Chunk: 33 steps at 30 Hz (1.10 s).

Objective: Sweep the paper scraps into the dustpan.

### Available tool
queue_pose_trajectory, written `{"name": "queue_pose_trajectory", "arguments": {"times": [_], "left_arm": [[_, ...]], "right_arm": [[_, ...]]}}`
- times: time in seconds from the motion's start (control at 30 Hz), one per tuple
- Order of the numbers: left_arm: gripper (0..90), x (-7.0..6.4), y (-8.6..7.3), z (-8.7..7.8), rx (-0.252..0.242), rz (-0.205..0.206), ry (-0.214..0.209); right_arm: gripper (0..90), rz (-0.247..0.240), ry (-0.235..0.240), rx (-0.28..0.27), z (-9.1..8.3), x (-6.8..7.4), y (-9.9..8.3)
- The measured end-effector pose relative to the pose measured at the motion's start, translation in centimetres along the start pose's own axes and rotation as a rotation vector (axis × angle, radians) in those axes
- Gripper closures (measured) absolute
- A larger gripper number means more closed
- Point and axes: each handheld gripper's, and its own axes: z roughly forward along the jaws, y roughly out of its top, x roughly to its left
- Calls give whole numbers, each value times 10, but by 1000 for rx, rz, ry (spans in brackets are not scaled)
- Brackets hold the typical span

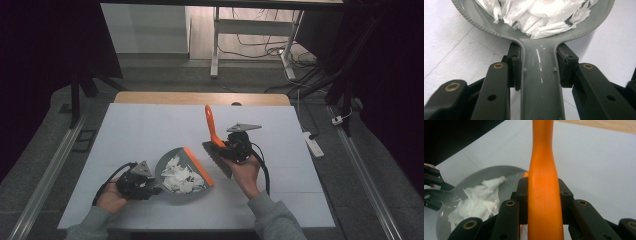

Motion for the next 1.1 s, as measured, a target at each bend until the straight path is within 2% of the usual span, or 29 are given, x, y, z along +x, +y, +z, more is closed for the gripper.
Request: {"name": "queue_pose_trajectory", "arguments": {"times": [0.2, 0.57, 0.93, 1.1], "left_arm": [[618, 3, 0, -3, -14, -44, 40], [618, 6, -1, -13, -76, -147, 93], [618, 8, -4, -19, -115, -206, 131], [618, 10, -6, -23, -137, -260, 156]], "right_arm": [[702, 6, -12, -2, -15, -9, -7], [702, -2, -41, 3, -44, -21, -24], [702, -4, -44, 11, -68, -31, -39], [702, -16, -40, 23, -76, -33, -46]]}}
